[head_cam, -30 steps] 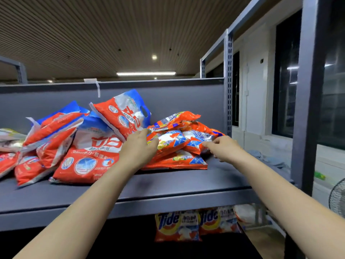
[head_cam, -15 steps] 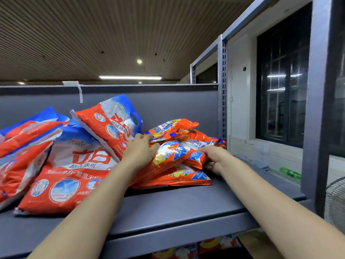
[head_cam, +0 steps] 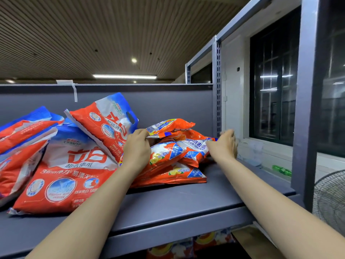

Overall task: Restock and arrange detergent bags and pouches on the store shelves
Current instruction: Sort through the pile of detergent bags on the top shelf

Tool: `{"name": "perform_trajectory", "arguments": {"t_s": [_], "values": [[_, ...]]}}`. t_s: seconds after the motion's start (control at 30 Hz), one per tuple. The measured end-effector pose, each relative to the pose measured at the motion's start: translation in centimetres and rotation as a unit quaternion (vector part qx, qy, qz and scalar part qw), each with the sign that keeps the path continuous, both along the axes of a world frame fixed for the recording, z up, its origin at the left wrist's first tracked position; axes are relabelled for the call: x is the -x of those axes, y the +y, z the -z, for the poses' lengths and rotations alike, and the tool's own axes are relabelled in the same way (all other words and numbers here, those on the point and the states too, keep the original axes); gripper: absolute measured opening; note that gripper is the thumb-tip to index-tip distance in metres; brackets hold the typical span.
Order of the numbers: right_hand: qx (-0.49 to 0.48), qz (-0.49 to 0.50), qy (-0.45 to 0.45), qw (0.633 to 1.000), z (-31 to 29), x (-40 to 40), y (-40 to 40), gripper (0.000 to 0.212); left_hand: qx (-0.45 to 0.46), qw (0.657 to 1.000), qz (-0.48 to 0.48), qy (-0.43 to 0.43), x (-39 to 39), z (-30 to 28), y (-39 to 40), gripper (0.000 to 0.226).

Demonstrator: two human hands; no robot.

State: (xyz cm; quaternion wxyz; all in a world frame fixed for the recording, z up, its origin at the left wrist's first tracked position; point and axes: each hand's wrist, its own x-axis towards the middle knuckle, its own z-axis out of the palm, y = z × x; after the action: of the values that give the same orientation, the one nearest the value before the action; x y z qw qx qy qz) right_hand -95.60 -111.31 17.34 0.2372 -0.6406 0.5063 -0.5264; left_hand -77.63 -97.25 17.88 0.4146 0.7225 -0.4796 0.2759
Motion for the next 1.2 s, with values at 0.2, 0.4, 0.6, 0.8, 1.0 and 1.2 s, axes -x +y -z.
{"name": "perform_trajectory", "arguments": {"t_s": [0.2, 0.4, 0.6, 0.8, 1.0, 1.2], "values": [[0.115, -0.102, 0.121, 0.981, -0.4, -2.1, 0.2, 0.051, 0.192, 0.977, 0.058, 0.077, 0.6, 0.4, 1.3, 0.018], [0.110, -0.126, 0.260, 0.951, -1.0, -3.5, -0.3, 0.075, 0.255, 0.951, 0.054, 0.168, 0.9, 0.1, 1.8, 0.016], [0.115, -0.181, 0.294, 0.932, -2.5, -5.6, 0.3, 0.074, 0.282, 0.917, 0.079, 0.272, 1.2, 0.0, 2.4, 0.033], [0.092, -0.133, 0.194, 0.968, -2.5, -6.0, 0.5, 0.026, 0.132, 0.918, -0.046, 0.371, 0.3, -0.8, 1.9, 0.065], [0.187, -0.149, 0.109, 0.965, -1.3, -5.7, 0.9, 0.019, 0.107, 0.901, 0.065, 0.415, -0.7, -1.6, 1.8, 0.028], [0.370, -0.093, 0.109, 0.918, -0.8, -3.8, 3.1, 0.023, 0.265, 0.868, 0.055, 0.416, -0.2, -3.9, 2.6, 0.033]]}}
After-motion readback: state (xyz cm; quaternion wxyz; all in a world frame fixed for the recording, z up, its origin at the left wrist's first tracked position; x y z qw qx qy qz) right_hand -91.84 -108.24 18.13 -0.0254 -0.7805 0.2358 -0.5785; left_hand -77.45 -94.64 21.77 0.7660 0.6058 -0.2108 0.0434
